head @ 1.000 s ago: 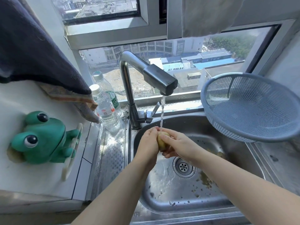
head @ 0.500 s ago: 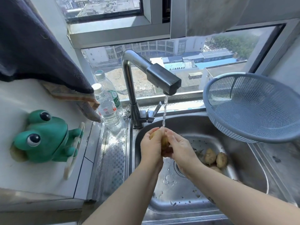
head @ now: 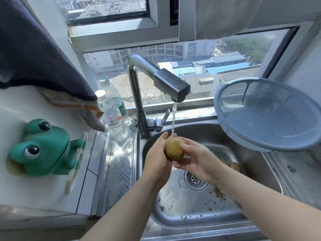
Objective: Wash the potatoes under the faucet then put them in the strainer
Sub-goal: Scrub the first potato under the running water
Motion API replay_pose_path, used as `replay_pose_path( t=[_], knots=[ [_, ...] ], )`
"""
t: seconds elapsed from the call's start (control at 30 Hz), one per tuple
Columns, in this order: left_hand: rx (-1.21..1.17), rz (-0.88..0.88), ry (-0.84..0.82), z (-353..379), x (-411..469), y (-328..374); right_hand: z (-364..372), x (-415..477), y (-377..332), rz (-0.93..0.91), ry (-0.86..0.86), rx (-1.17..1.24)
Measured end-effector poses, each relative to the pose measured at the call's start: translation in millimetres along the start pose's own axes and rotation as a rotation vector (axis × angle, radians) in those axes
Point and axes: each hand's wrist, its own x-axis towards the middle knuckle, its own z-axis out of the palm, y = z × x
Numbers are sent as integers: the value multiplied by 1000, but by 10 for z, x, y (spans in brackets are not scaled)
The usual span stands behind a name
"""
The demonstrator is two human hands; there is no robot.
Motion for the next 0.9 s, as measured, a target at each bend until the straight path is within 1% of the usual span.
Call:
replay_pose_path(
  t=[0.07, 0.13, 0.2, 0.27, 0.37, 0.43, 0.5, 0.53, 0.57, 0.63, 0.73, 0.8, 0.9],
  knots=[
    [13, 10, -110, -37, -101, -8, -9, 15, 17, 46, 13, 44],
    [103, 37, -200, -125, -118, -32, 16, 33, 48, 66, 10, 74],
    [199, 65, -241, -176, -85, -76, 67, 39, 80, 54, 14, 35],
    [228, 85, -180, -151, -59, -98, 132, 35, 108, 13, 49, -94],
    [137, 77, 2, -20, -41, -98, 198, 16, 134, -77, 95, -382],
    [58, 11, 90, 80, -53, -77, 202, -4, 138, -147, 100, -492],
    [-58, -100, 178, 153, -51, -10, 192, -27, 127, -224, 94, -576],
    [-118, -158, 205, 175, -41, 39, 184, -31, 121, -254, 96, -607],
    [-157, -206, 198, 189, -26, 74, 171, -24, 120, -276, 103, -607],
    [-139, -233, 125, 194, 2, 99, 159, 6, 125, -269, 137, -482],
    [-52, -118, 30, 168, -45, 86, 173, 95, 108, -178, 188, -147],
    [97, 6, -46, 111, -103, 59, 197, 141, 49, -82, 192, 11],
    [446, 200, -195, -6, -188, -4, 228, 152, -22, 165, 155, 114]
  ],
)
